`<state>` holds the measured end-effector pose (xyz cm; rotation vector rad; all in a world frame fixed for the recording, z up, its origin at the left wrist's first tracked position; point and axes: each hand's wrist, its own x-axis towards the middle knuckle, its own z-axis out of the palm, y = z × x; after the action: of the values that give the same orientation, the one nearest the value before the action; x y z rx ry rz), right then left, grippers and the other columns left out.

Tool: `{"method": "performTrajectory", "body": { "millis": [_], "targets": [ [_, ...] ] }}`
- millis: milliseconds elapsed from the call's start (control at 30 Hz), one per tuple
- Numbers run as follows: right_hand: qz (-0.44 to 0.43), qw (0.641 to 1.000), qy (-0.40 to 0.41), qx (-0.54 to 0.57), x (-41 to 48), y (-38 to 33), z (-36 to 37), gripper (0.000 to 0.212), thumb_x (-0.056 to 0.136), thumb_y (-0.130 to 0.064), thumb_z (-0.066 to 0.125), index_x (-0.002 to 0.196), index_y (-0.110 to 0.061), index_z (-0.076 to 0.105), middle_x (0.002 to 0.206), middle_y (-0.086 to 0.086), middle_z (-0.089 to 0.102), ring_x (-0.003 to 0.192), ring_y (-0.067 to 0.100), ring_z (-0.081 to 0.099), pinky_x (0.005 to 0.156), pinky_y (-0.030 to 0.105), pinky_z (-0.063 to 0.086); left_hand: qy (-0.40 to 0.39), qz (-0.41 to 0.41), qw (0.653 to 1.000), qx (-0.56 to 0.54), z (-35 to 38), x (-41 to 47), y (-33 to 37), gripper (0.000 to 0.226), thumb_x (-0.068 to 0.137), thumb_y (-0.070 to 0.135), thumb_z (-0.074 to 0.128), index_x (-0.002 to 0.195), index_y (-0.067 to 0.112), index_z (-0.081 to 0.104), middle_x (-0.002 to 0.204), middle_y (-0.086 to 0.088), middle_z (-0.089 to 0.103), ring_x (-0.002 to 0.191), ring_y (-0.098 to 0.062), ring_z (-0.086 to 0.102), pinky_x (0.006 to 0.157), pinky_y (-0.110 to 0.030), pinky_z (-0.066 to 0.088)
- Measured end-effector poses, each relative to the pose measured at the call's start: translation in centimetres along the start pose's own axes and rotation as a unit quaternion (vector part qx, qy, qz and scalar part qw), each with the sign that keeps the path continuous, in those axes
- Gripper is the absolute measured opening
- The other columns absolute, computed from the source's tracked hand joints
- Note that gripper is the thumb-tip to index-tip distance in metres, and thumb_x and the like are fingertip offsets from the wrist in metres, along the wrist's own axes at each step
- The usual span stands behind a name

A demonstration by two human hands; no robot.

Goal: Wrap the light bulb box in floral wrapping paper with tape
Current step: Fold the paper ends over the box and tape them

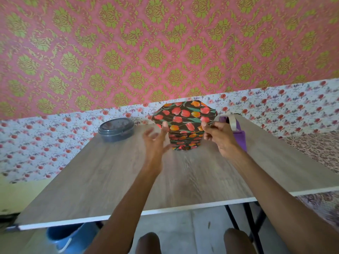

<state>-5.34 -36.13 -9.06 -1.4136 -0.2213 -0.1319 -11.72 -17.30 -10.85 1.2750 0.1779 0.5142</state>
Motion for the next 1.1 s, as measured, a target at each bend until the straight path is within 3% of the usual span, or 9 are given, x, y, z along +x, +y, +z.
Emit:
{"method": "performTrajectory", "body": {
  "millis": [33,100,300,500,600,800,933,1033,1100],
  "targets": [
    [-0.006,1.000,-0.006,-0.001,-0.1,0.5,-0.1,0.025,0.088,-0.018,0.071,0.067,-0.011,0.059,0.050,-0.005,0.060,0.044,0.008,0.051,0.049,0.019,0.044,-0.047,-0.068,0.996,-0.028,-0.2,0.3,0.2,0.075,0.076,0.050,0.078,0.132,0.013,0.045,0.126,-0.008,0.060,0.108,-0.019,0.063,0.092,-0.046,0.056],
    [-0.012,1.000,-0.016,-0.006,-0.2,1.6,-0.4,0.023,0.088,-0.017,0.070,0.069,-0.009,0.061,0.052,-0.002,0.060,0.045,0.008,0.053,0.051,0.021,0.046,-0.077,-0.108,0.991,-0.034,-0.6,0.8,0.2,0.055,0.081,0.033,0.078,0.125,0.006,0.058,0.117,-0.009,0.070,0.104,-0.024,0.069,0.093,-0.044,0.055],
    [0.009,0.999,-0.044,-0.014,-0.2,3.7,-2.2,0.010,0.086,-0.001,0.070,0.082,-0.003,0.062,0.076,0.008,0.065,0.063,0.010,0.066,0.067,0.024,0.058,-0.069,-0.033,0.997,0.019,-0.5,1.2,-1.7,0.018,0.084,0.009,0.075,0.099,0.013,0.067,0.094,0.000,0.075,0.091,-0.017,0.073,0.085,-0.033,0.059],
    [0.010,0.998,-0.050,-0.026,0.0,4.4,-2.4,0.011,0.085,-0.004,0.072,0.080,-0.010,0.064,0.084,0.006,0.068,0.082,0.015,0.069,0.076,0.034,0.060,-0.050,0.020,0.997,0.050,-0.6,1.3,-2.4,0.036,0.088,0.011,0.071,0.120,0.001,0.061,0.110,-0.009,0.072,0.102,-0.023,0.070,0.088,-0.040,0.058],
    [-0.005,0.999,-0.037,-0.008,0.3,4.3,-2.4,0.008,0.086,-0.002,0.070,0.082,-0.002,0.063,0.082,0.011,0.070,0.078,0.017,0.072,0.075,0.032,0.061,-0.050,0.047,0.993,0.091,-0.5,1.6,-2.4,0.034,0.091,0.010,0.068,0.122,-0.001,0.059,0.109,-0.010,0.072,0.100,-0.024,0.071,0.087,-0.043,0.058],
    [-0.021,0.998,-0.048,0.019,0.9,4.1,-3.0,0.014,0.089,0.000,0.066,0.096,0.011,0.062,0.081,0.009,0.071,0.081,0.018,0.073,0.079,0.032,0.060,-0.060,0.094,0.983,0.144,-1.0,1.8,-2.6,0.038,0.088,0.018,0.073,0.120,0.002,0.061,0.109,-0.007,0.072,0.099,-0.021,0.070,0.087,-0.045,0.058],
    [-0.012,0.998,-0.054,0.030,0.6,4.6,-3.1,0.015,0.089,0.001,0.065,0.097,0.012,0.062,0.083,0.010,0.072,0.085,0.020,0.073,0.082,0.035,0.060,-0.045,0.064,0.982,0.171,-1.1,2.0,-2.9,0.040,0.087,0.023,0.074,0.122,0.012,0.059,0.110,-0.003,0.069,0.103,-0.017,0.065,0.093,-0.045,0.056],
    [-0.013,0.999,-0.038,0.018,0.6,4.8,-2.9,0.009,0.089,0.000,0.066,0.089,0.008,0.062,0.083,0.010,0.071,0.086,0.021,0.073,0.083,0.035,0.060,0.016,0.039,0.991,0.130,-0.6,1.7,-2.5,0.065,0.080,0.009,0.080,0.132,0.020,0.043,0.127,-0.005,0.054,0.112,-0.021,0.056,0.091,-0.038,0.056],
    [-0.017,0.999,-0.027,0.008,0.5,4.6,-2.8,0.012,0.088,-0.001,0.067,0.079,0.003,0.061,0.079,0.007,0.071,0.084,0.020,0.073,0.081,0.034,0.060,0.095,0.142,0.962,0.213,-0.2,1.1,-1.8,0.077,0.077,0.000,0.078,0.137,0.022,0.036,0.135,-0.004,0.040,0.117,-0.019,0.048,0.094,-0.032,0.051]
  ]
}}
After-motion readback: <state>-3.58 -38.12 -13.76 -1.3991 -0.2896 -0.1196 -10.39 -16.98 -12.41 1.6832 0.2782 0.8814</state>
